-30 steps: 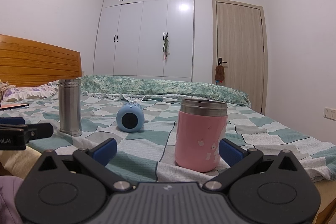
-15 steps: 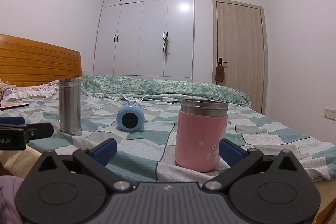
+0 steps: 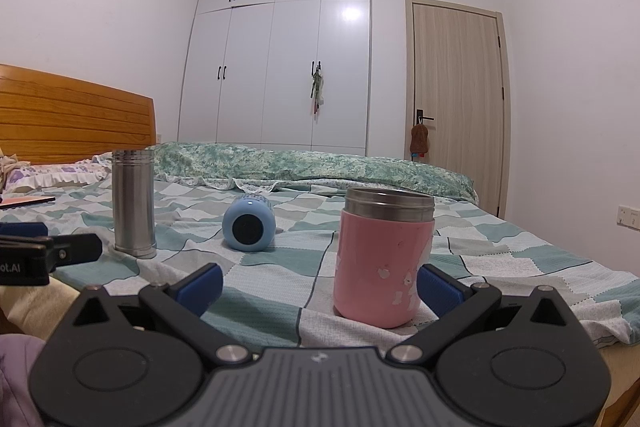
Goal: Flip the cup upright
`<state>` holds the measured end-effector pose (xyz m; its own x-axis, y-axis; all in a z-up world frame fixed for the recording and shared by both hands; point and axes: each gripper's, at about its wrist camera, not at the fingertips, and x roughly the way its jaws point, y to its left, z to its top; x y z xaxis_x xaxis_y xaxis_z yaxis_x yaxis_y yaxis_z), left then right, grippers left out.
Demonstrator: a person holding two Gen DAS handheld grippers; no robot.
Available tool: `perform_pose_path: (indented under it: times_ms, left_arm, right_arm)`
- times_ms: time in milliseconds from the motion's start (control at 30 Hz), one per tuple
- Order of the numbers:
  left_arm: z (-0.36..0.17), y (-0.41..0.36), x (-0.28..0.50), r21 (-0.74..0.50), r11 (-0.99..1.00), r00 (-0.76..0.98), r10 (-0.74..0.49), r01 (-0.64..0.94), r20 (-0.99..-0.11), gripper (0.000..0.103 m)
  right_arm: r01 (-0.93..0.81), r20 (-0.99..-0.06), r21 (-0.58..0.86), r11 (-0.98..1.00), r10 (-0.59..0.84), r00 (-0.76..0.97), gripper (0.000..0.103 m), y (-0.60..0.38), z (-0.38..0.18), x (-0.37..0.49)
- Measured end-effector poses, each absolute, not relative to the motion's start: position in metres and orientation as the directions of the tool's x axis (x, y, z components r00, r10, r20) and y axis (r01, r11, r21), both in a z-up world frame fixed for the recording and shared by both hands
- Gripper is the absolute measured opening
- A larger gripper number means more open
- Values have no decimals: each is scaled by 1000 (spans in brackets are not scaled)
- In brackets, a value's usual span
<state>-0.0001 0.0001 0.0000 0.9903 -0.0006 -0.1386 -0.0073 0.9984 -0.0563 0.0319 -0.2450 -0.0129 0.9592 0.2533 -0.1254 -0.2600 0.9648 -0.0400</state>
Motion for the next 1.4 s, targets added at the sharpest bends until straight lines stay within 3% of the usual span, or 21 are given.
perform_pose_path:
  times_ms: [433,867,1400]
  left_arm:
    - [1,0,0,-53,999,989,-3,-5,-146,103]
    - [32,10,23,35,995,981,-91,98,-173,103]
    - [37,0,131,136,955,919,-207,265,-336,103]
  right_arm:
    - [-266,-127,-43,963,259,958,103,-244,-13,32]
    - [-464,-94,-61,884,457,884,103,-219,31,65]
    - [-545,-172,-41,837,532,829,103,-174,58,199]
